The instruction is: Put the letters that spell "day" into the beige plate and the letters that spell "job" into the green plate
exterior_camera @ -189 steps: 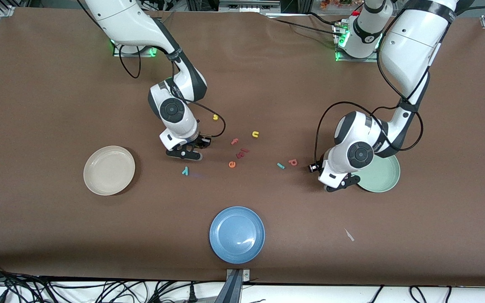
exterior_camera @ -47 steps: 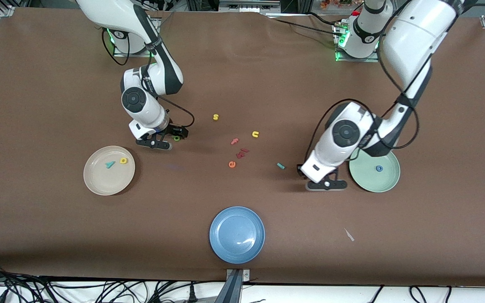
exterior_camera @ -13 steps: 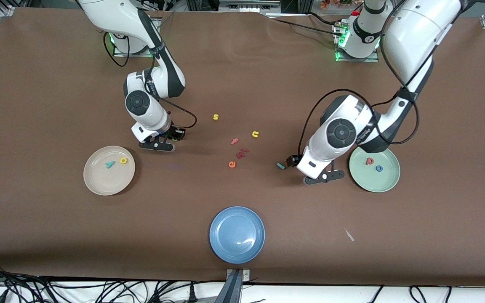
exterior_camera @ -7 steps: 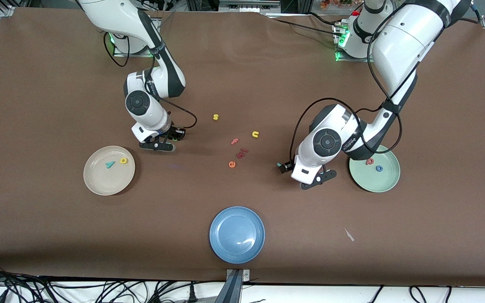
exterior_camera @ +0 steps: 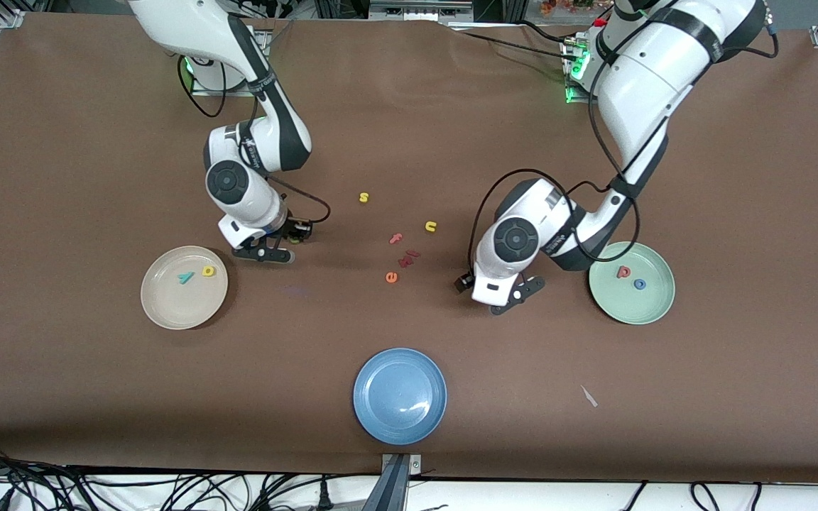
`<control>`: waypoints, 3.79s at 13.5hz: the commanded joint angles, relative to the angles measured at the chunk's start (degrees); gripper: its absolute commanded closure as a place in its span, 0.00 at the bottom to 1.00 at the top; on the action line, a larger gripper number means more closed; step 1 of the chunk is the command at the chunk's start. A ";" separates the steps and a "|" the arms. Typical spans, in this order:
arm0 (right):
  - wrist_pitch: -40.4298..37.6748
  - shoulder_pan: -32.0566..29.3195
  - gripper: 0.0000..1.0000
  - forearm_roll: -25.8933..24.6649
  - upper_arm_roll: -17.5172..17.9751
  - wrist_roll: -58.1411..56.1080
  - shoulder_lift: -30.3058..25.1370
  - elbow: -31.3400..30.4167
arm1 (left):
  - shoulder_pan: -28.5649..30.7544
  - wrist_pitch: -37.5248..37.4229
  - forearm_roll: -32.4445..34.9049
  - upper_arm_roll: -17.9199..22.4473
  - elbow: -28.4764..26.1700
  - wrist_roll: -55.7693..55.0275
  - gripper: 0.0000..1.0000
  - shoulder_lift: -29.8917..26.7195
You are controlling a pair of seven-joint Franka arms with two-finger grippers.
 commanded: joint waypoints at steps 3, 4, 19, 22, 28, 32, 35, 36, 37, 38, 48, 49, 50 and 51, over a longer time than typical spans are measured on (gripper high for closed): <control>-6.02 -0.01 0.81 -0.57 -8.17 -16.06 -0.09 3.49 | -1.16 -0.35 -0.74 1.28 2.24 0.62 0.26 1.48; -6.02 -0.10 0.81 -0.66 -9.84 -19.49 0.00 3.49 | -1.34 0.35 0.04 1.28 2.24 0.53 0.33 1.74; -12.68 -7.57 0.00 -0.75 -13.81 -37.38 4.75 13.68 | -1.34 1.94 2.60 1.19 6.37 -2.63 0.56 4.73; -15.94 -5.91 0.00 -0.75 -13.55 -32.55 4.31 15.18 | -1.78 1.94 2.60 1.19 6.37 -3.07 0.67 4.73; -27.09 -0.28 0.00 -1.19 -13.81 -19.90 3.43 20.09 | -1.69 1.59 3.65 1.19 6.46 -2.28 1.00 4.38; -30.53 2.09 0.00 -1.36 -13.81 -14.35 3.26 22.38 | -0.47 0.97 3.48 1.11 6.55 2.88 1.00 1.50; -35.01 3.94 0.00 -2.06 -13.73 -10.75 2.91 25.02 | 2.96 -5.86 2.78 -0.21 6.55 10.35 1.00 -2.72; -35.45 3.86 0.00 -3.20 -13.29 -8.91 1.77 25.03 | 4.10 -8.32 2.60 -0.30 6.29 13.86 1.00 -4.48; -35.63 3.42 0.00 -4.34 -11.63 -8.54 0.63 24.85 | 4.89 -11.22 1.99 -0.21 6.02 17.63 1.00 -6.23; -36.68 2.11 0.00 -6.09 -9.53 -8.28 -0.77 24.68 | 7.07 -14.21 1.64 -0.21 5.76 22.19 1.00 -7.73; -42.05 -25.66 0.00 -16.83 18.96 -5.99 -18.70 19.58 | 26.69 -15.67 -1.27 -0.21 -8.90 55.01 1.00 -13.28; -43.18 -26.98 0.00 -16.92 18.97 -6.51 -20.11 19.58 | 27.91 -13.29 -1.27 -0.21 -10.84 55.37 1.00 -13.28; -44.76 -28.21 0.00 -17.53 18.97 -8.61 -21.43 19.66 | 28.27 -11.88 -1.27 -0.21 -11.81 55.38 1.00 -13.28; -46.43 -29.35 0.00 -18.84 18.97 -12.37 -22.31 20.01 | 28.28 -11.69 -1.27 -0.21 -12.26 55.38 1.00 -13.28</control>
